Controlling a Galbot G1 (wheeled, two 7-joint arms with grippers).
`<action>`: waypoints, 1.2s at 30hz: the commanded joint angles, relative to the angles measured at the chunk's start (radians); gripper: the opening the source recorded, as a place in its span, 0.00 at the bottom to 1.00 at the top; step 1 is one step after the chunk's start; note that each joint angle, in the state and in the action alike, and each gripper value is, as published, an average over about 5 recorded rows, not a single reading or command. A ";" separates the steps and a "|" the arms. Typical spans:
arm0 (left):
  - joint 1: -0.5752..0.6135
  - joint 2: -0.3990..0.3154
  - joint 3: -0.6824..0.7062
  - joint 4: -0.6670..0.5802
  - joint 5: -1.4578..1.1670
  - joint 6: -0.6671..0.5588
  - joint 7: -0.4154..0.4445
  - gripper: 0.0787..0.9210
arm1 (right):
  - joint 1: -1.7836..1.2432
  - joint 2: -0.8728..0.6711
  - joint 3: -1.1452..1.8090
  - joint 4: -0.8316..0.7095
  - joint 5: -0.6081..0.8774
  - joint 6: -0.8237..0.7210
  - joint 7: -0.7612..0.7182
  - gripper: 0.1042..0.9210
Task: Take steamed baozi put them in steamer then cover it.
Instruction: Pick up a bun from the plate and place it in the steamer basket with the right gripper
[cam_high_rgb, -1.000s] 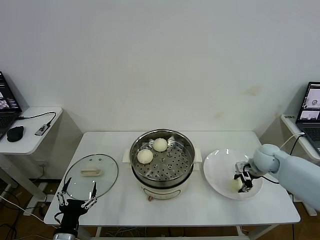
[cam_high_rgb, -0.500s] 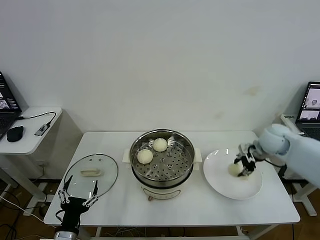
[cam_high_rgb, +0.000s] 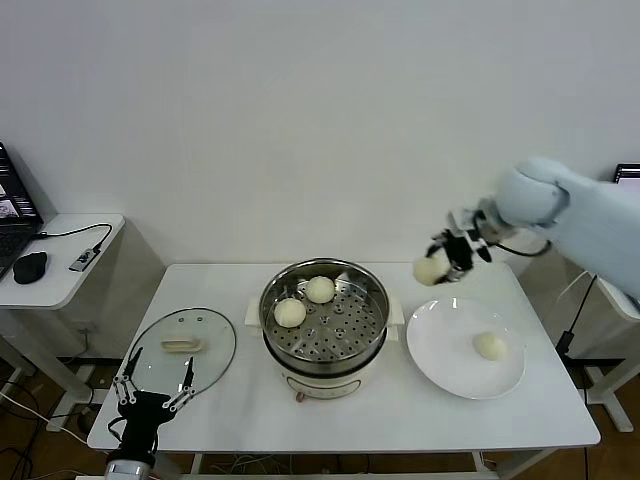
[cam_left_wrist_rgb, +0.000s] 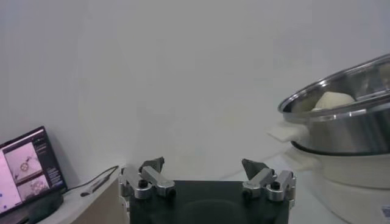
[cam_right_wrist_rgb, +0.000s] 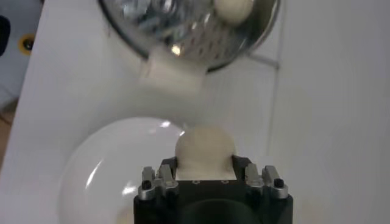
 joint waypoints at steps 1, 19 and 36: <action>0.003 -0.012 -0.009 0.006 0.001 -0.007 -0.004 0.88 | 0.097 0.252 -0.150 0.028 0.073 0.170 0.057 0.58; -0.002 -0.048 -0.020 0.020 0.007 -0.018 -0.011 0.88 | -0.047 0.493 -0.201 -0.098 -0.169 0.499 0.130 0.58; -0.006 -0.053 -0.022 0.026 0.007 -0.019 -0.014 0.88 | -0.121 0.503 -0.193 -0.141 -0.328 0.611 0.137 0.59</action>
